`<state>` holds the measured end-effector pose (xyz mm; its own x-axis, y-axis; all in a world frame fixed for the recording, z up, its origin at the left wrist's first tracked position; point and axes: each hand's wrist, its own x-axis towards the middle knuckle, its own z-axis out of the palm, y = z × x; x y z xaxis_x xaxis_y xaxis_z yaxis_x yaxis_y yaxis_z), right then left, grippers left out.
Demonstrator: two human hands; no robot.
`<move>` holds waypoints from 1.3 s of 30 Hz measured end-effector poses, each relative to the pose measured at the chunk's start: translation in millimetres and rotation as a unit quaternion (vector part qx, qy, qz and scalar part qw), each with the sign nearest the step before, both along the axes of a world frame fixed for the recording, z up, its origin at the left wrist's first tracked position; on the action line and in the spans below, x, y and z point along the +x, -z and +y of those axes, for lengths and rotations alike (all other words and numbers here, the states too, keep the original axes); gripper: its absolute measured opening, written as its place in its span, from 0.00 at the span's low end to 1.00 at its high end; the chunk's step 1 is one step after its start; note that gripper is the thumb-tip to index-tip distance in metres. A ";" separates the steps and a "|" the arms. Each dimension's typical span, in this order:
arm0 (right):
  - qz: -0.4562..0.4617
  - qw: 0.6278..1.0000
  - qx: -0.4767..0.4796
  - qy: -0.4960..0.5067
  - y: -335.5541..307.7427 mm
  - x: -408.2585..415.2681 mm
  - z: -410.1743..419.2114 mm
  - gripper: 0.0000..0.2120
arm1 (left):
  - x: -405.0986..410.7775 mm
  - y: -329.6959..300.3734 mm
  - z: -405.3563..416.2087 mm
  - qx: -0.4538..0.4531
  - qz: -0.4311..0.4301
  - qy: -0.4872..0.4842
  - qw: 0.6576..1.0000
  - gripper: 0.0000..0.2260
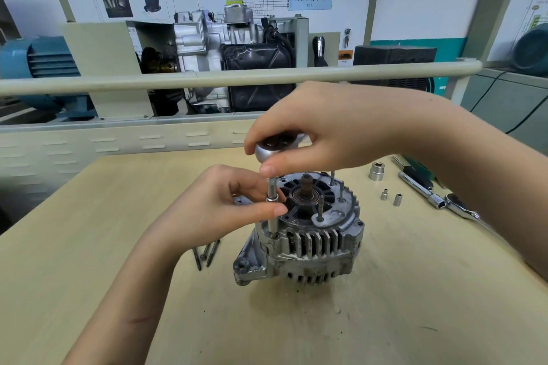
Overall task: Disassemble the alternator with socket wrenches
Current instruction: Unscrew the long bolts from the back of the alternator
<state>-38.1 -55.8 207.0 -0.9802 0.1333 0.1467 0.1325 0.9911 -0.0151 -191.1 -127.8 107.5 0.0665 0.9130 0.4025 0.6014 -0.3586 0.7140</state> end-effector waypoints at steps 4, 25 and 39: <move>0.016 0.998 0.053 0.019 0.8 0.0 -4.2 0.24 | 2.9 0.9 -0.8 0.020 0.002 -0.019 1.000 0.22; -0.038 0.998 -0.033 0.024 -1.8 7.2 3.8 0.24 | -2.0 -1.0 1.5 -0.030 -0.023 0.047 0.998 0.03; -0.016 0.999 -0.039 0.010 -5.3 11.6 9.2 0.11 | 2.3 -4.9 -0.5 -0.021 -0.030 0.021 0.999 0.06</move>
<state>-26.5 -46.6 212.3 -0.9811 0.1632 0.1042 0.1545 0.9842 -0.0869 -188.8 -128.3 112.4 0.0821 0.9259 0.3687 0.5419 -0.3519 0.7632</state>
